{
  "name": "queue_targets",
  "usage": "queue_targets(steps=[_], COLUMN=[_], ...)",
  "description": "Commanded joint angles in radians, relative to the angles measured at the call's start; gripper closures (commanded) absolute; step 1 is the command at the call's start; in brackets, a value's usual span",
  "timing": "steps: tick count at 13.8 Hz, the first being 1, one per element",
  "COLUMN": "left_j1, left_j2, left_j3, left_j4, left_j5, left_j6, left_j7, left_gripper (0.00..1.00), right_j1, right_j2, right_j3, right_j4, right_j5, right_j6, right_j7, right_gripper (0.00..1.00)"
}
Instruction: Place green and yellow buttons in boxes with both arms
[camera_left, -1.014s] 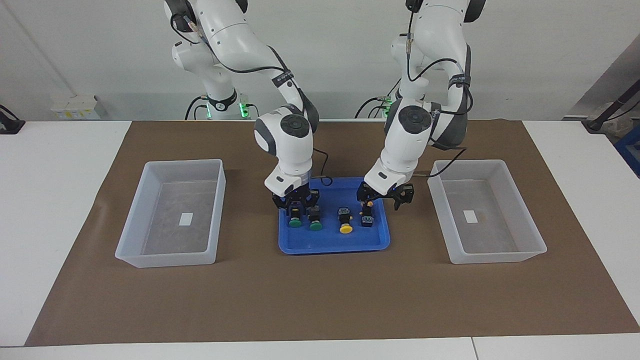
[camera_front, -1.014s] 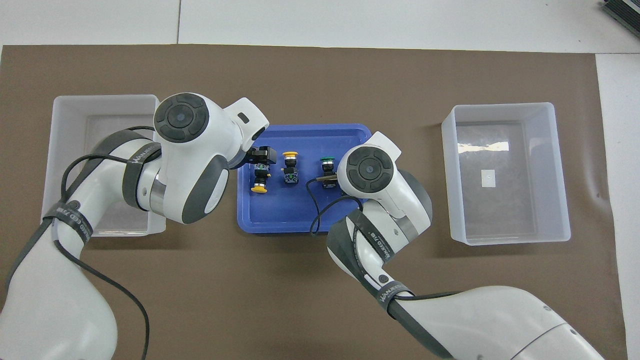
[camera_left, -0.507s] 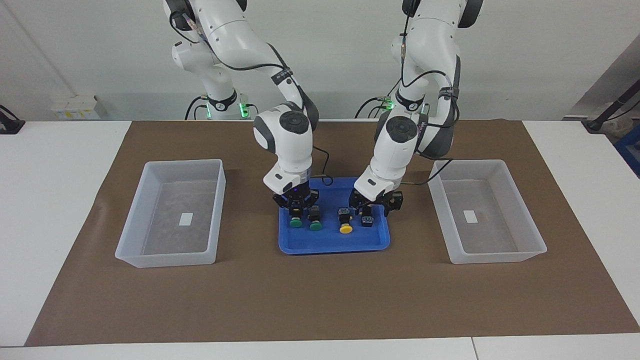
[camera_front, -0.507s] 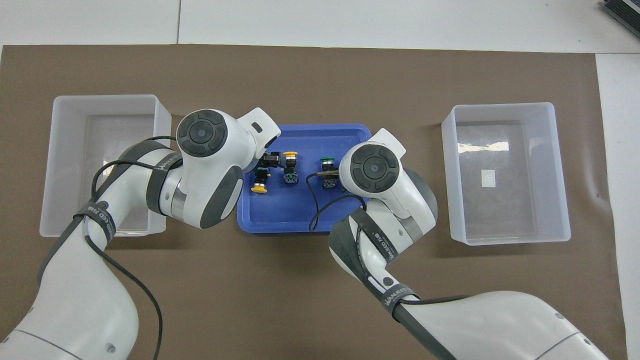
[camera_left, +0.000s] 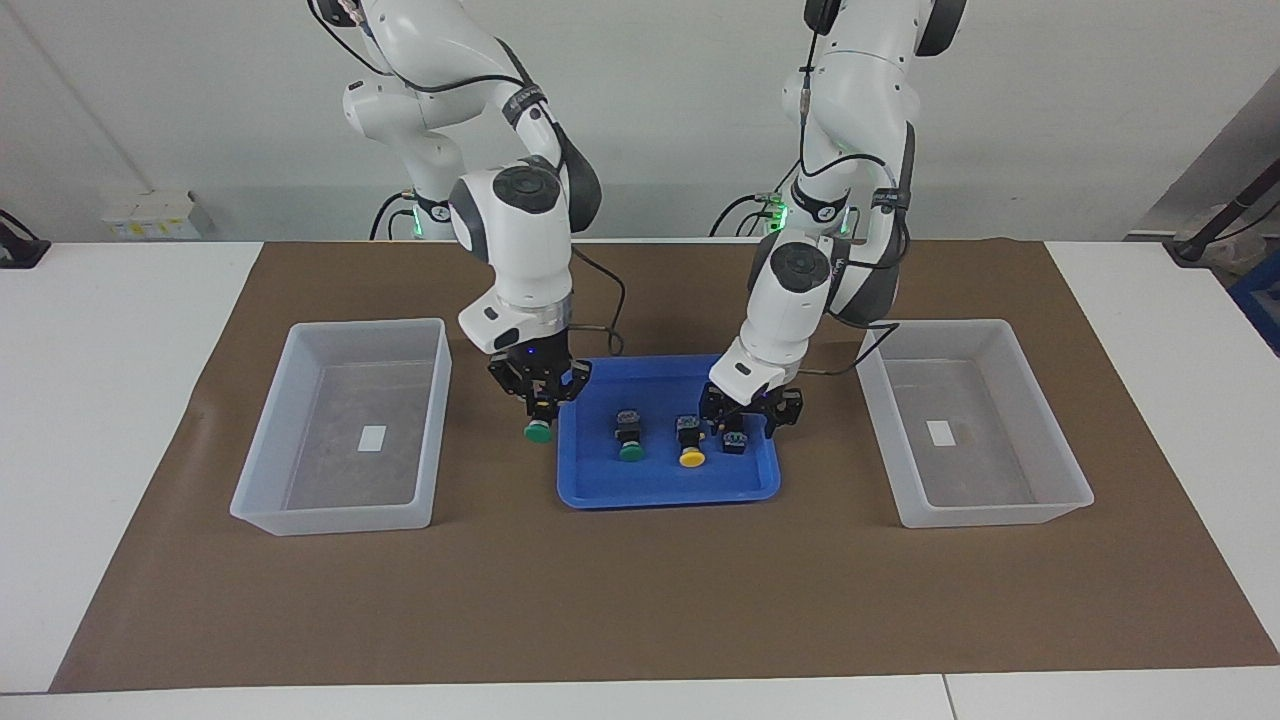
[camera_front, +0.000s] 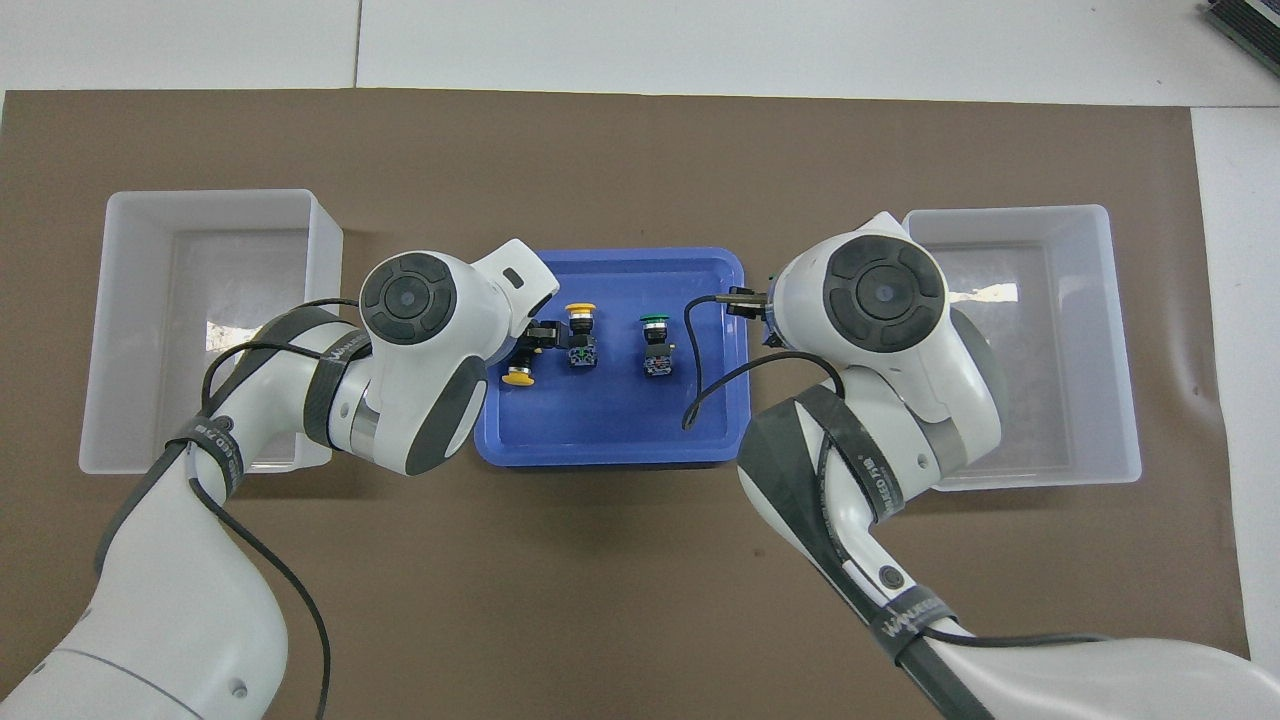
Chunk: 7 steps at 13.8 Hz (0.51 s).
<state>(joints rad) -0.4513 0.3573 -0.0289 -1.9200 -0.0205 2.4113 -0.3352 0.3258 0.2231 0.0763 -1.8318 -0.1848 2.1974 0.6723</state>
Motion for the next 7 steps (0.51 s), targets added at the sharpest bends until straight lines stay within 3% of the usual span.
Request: queue_targets(steps=[1, 7], left_j1=[-0.029, -0.044], left_j2=[-0.006, -0.004], left_j3=[0.012, 0.012], left_j4=[-0.037, -0.048], left_j5=[-0.006, -0.006], left_j6=[0.045, 0.052], left_j7=[-0.005, -0.013], left_gripper=[0.10, 0.17], right_j1=[-0.050, -0.201], right_j2=[-0.056, -0.137], right_j3=[0.008, 0.010], right_j4=[-0.039, -0.090], right_j5=[-0.005, 0.011], right_j6=[-0.036, -0.070], right_j7=[-0.055, -0.304], right_gripper=[1.00, 1.00])
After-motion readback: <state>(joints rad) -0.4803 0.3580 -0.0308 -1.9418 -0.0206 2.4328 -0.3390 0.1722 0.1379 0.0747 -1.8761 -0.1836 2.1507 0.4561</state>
